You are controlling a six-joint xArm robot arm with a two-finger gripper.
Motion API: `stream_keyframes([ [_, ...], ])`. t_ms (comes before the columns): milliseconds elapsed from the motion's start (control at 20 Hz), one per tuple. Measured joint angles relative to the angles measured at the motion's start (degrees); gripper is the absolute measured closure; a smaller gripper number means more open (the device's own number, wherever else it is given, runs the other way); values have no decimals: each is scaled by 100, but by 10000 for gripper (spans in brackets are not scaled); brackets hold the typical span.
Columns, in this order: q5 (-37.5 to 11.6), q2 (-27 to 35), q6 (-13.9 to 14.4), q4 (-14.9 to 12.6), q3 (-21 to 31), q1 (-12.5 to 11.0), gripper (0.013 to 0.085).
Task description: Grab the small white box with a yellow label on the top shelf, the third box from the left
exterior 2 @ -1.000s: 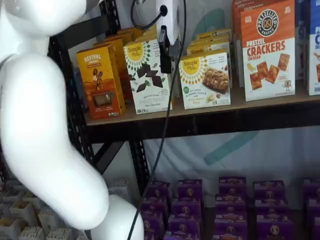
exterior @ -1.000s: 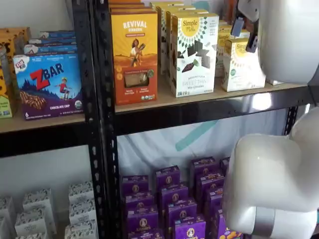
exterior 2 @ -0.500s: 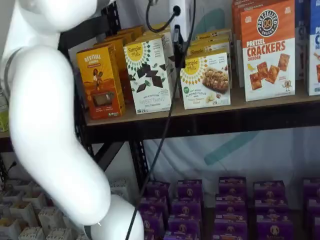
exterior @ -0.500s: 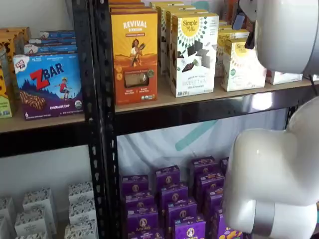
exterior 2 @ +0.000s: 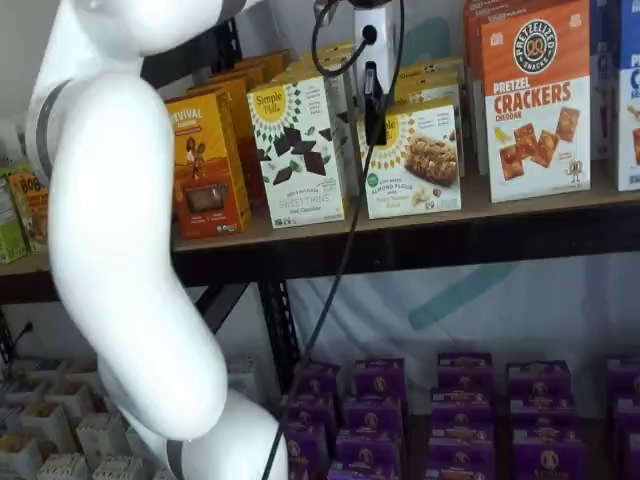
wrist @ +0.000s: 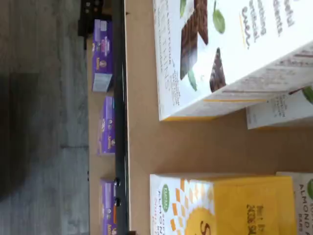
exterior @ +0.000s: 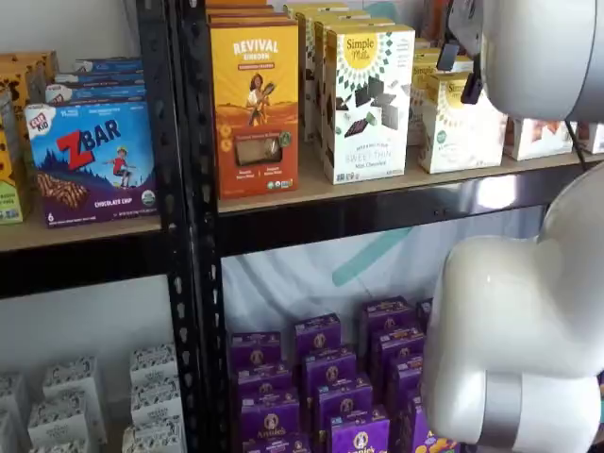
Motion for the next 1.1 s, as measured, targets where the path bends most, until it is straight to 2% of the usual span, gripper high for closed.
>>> stream_keyframes([
  [250,166,297,83,-200,-234,106,130],
  [400,452,558,144,-480,-546,185,130],
  [650,697,780,221,-843,-777,305,130],
  [1100,687,858,274,-949,-787,373,130],
])
